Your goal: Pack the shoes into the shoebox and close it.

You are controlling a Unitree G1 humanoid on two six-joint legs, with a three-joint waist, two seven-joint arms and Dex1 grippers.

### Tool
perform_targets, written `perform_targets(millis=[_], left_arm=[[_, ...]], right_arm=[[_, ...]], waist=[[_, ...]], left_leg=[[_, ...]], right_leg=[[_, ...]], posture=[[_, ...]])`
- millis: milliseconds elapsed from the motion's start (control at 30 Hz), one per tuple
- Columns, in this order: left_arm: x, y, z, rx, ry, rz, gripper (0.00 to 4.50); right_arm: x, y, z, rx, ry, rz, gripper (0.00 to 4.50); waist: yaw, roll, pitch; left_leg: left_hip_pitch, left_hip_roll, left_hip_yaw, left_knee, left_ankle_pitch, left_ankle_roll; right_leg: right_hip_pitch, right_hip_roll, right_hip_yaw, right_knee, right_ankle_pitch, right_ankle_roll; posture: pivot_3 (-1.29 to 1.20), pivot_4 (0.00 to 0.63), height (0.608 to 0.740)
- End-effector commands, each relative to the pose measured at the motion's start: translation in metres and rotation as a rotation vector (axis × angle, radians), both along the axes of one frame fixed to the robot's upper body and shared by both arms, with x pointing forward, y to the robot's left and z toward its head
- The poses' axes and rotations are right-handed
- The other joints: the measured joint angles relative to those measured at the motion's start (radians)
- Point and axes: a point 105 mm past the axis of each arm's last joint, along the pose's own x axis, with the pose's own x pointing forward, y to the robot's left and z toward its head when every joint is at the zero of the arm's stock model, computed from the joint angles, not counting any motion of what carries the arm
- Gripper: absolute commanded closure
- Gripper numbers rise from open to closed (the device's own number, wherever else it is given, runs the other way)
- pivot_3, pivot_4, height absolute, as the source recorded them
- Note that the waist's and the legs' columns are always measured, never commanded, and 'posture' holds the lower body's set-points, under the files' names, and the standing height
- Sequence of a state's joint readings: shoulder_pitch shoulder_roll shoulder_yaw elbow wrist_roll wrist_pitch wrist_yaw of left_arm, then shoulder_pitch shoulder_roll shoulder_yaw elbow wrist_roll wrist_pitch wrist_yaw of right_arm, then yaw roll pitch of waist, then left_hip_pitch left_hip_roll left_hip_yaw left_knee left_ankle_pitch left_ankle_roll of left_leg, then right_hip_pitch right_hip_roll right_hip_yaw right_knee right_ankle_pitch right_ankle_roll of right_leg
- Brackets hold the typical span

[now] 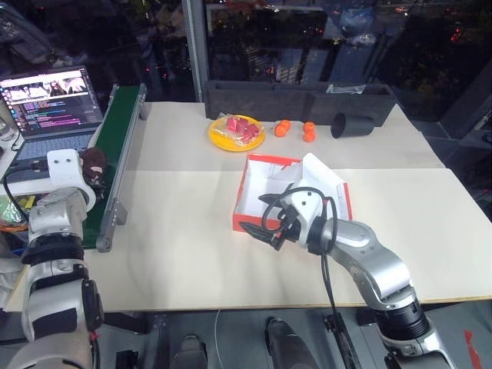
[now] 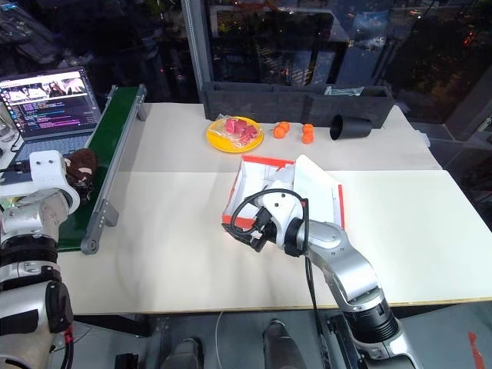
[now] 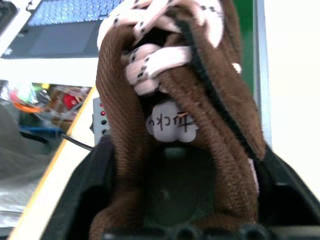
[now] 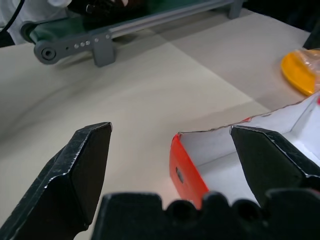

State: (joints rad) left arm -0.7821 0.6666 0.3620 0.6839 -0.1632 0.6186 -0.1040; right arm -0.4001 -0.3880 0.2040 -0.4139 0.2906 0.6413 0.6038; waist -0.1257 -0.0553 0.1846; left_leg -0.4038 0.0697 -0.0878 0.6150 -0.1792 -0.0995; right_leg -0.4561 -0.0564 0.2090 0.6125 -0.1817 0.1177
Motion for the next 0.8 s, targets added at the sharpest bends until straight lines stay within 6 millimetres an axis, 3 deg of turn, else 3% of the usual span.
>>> perform_targets(millis=[33, 433, 800], left_arm=[[0.0018, -0.0038, -0.0007, -0.035, -0.005, -0.002, 2.44], [0.0034, -0.0056, 0.001, -0.046, -0.041, 0.021, 2.44], [0.0031, -0.0079, -0.0051, -0.05, -0.045, 0.009, 2.7]], right_arm=[[0.0016, -0.0047, 0.0159, 0.03, -0.058, -0.027, 0.0], [0.0058, -0.0115, 0.0178, 0.043, -0.06, -0.074, 0.0], [0.0081, -0.0136, 0.0165, 0.064, -0.04, -0.099, 0.0]], waist=[[0.0, 0.0, 0.0], [0.001, 0.0, 0.0], [0.001, 0.0, 0.0]], left_leg=[[0.0, 0.0, 0.0, 0.0, 0.0, 0.0], [0.0, 0.0, 0.0, 0.0, 0.0, 0.0], [0.0, 0.0, 0.0, 0.0, 0.0, 0.0]], right_leg=[[0.0, 0.0, 0.0, 0.0, 0.0, 0.0], [0.0, 0.0, 0.0, 0.0, 0.0, 0.0], [0.0, 0.0, 0.0, 0.0, 0.0, 0.0]], posture=[[0.0, 0.15, 0.71], [0.0, 0.15, 0.71], [0.0, 0.15, 0.71]])
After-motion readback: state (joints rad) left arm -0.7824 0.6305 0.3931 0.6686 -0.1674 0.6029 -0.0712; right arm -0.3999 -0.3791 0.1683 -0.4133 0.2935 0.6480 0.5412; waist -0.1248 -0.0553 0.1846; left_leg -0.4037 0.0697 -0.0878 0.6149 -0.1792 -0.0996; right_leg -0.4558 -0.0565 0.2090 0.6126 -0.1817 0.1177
